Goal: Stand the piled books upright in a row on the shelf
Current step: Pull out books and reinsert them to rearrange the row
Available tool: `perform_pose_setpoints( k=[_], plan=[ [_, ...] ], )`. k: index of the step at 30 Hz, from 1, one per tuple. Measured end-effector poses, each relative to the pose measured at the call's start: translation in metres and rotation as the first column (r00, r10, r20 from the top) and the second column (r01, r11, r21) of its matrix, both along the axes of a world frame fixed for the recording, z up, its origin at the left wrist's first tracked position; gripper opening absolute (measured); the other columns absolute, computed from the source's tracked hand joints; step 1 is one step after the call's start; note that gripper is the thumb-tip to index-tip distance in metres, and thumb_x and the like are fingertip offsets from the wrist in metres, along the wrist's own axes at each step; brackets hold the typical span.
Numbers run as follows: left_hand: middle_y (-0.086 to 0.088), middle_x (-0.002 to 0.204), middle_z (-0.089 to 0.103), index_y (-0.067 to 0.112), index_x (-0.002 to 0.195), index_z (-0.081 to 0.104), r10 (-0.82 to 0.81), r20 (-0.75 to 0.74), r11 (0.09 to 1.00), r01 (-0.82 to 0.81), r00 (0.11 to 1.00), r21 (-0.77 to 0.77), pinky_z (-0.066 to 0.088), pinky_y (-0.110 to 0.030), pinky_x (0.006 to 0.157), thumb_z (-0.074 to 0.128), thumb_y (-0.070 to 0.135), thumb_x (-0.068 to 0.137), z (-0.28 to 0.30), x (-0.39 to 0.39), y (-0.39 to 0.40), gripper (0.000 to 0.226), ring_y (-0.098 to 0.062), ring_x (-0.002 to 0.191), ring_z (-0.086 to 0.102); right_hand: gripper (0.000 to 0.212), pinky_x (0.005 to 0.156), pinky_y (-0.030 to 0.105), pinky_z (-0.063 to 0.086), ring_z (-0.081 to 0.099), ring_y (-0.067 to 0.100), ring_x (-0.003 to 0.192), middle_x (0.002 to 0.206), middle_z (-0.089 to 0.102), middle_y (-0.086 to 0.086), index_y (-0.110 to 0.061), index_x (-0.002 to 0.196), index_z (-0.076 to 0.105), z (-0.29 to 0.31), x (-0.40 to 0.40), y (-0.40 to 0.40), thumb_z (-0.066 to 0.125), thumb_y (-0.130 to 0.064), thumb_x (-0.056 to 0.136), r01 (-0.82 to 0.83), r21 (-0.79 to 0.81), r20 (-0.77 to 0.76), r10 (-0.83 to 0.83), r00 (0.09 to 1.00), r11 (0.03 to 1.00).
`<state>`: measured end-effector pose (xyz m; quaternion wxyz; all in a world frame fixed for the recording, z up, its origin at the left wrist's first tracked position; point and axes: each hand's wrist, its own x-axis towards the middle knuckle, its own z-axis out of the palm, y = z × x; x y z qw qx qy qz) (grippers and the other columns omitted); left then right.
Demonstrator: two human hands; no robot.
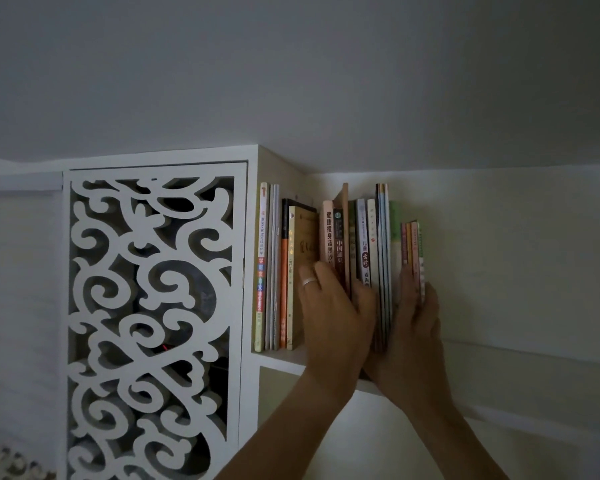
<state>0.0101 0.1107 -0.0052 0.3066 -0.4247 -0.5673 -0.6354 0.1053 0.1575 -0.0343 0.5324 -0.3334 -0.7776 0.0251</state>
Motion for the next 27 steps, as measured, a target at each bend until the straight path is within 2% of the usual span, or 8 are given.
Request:
perform_pose_setpoints(
  k=[2, 3, 6, 10, 15, 19, 23, 27],
  plan=[
    [-0.003, 0.120, 0.050, 0.015, 0.127, 0.054, 0.012, -0.004, 0.995, -0.013, 1.000, -0.099, 0.059, -0.029, 0.076, 0.030, 0.061, 0.095, -0.002, -0.002, -0.001, 0.061, -0.013, 0.094, 0.057, 0.127, 0.099, 0.069, 0.048, 0.032, 0.052, 0.142, 0.164, 0.009, 0.022, -0.032, 0.162, -0.010, 0.000, 0.000, -0.001, 0.054, -0.083, 0.065, -0.033, 0.003, 0.007, 0.033, 0.999, 0.999],
    [-0.003, 0.125, 0.048, 0.016, 0.133, 0.054, 0.000, 0.002, 0.992, 0.000, 1.000, -0.129, 0.060, -0.032, 0.081, 0.029, 0.064, 0.096, -0.004, -0.005, -0.003, 0.065, -0.014, 0.098, 0.059, 0.122, 0.101, 0.069, 0.046, 0.029, 0.051, 0.144, 0.165, 0.006, 0.020, -0.035, 0.161, -0.010, 0.001, -0.001, -0.001, 0.057, -0.080, 0.069, -0.048, 0.005, 0.005, 0.048, 0.999, 0.999],
    [-0.003, 0.135, 0.045, 0.019, 0.139, 0.054, 0.030, -0.018, 0.990, -0.032, 0.999, -0.141, 0.060, -0.033, 0.089, 0.039, 0.051, 0.106, -0.007, -0.012, -0.015, 0.049, -0.015, 0.107, 0.059, 0.114, 0.105, 0.066, 0.042, 0.021, 0.046, 0.150, 0.169, -0.003, 0.011, -0.041, 0.159, -0.012, 0.003, -0.003, -0.004, 0.059, -0.078, 0.078, -0.060, 0.017, 0.006, 0.060, 0.998, 0.998],
    [-0.003, 0.132, 0.051, 0.020, 0.130, 0.055, 0.050, 0.070, 0.989, -0.040, 0.996, -0.141, 0.063, -0.033, 0.085, 0.038, 0.043, 0.108, -0.007, -0.010, -0.035, 0.036, -0.014, 0.101, 0.064, 0.114, 0.102, 0.064, 0.046, 0.021, 0.045, 0.151, 0.169, -0.004, 0.012, -0.036, 0.162, -0.003, 0.004, -0.005, -0.007, 0.045, -0.088, 0.072, -0.009, 0.032, 0.004, 0.009, 1.000, 0.999],
    [0.003, 0.111, 0.071, 0.030, 0.152, 0.034, -0.054, 0.034, 0.979, 0.059, 0.998, -0.193, 0.065, -0.035, 0.079, 0.038, 0.047, 0.104, -0.010, -0.010, -0.036, 0.051, -0.015, 0.089, 0.073, 0.110, 0.099, 0.062, 0.051, 0.034, 0.045, 0.146, 0.167, 0.010, 0.017, -0.036, 0.162, 0.003, 0.002, -0.009, -0.007, 0.057, -0.081, 0.078, 0.068, 0.038, -0.027, -0.067, 0.997, 0.997],
    [0.001, 0.109, 0.071, 0.032, 0.161, 0.022, -0.078, 0.053, 0.969, 0.088, 0.996, -0.230, 0.066, -0.037, 0.079, 0.045, 0.022, 0.104, -0.009, -0.010, -0.036, 0.062, -0.016, 0.087, 0.073, 0.113, 0.094, 0.061, 0.055, 0.042, 0.045, 0.140, 0.162, 0.021, 0.020, -0.032, 0.162, 0.004, 0.000, -0.010, -0.005, 0.062, -0.080, 0.078, 0.098, 0.054, -0.020, -0.097, 0.995, 0.994],
    [-0.002, 0.117, 0.066, 0.037, 0.165, 0.005, -0.073, 0.037, 0.973, 0.079, 0.997, -0.216, 0.065, -0.035, 0.083, 0.040, 0.017, 0.105, -0.006, 0.008, -0.058, 0.072, -0.014, 0.090, 0.071, 0.118, 0.092, 0.061, 0.056, 0.047, 0.045, 0.135, 0.156, 0.030, 0.024, -0.029, 0.162, 0.004, -0.002, -0.012, -0.003, 0.064, -0.082, 0.075, 0.143, 0.067, 0.003, -0.143, 0.990, 0.987],
    [-0.003, 0.111, 0.066, 0.038, 0.165, 0.005, -0.045, 0.022, 0.970, 0.049, 0.999, -0.240, 0.064, -0.036, 0.080, 0.042, 0.012, 0.104, -0.001, 0.010, -0.078, 0.076, -0.013, 0.086, 0.068, 0.114, 0.093, 0.061, 0.055, 0.047, 0.046, 0.133, 0.153, 0.032, 0.026, -0.026, 0.163, 0.007, -0.004, -0.012, -0.003, 0.060, -0.082, 0.078, 0.174, 0.094, 0.003, -0.175, 0.985, 0.980]
  ],
)
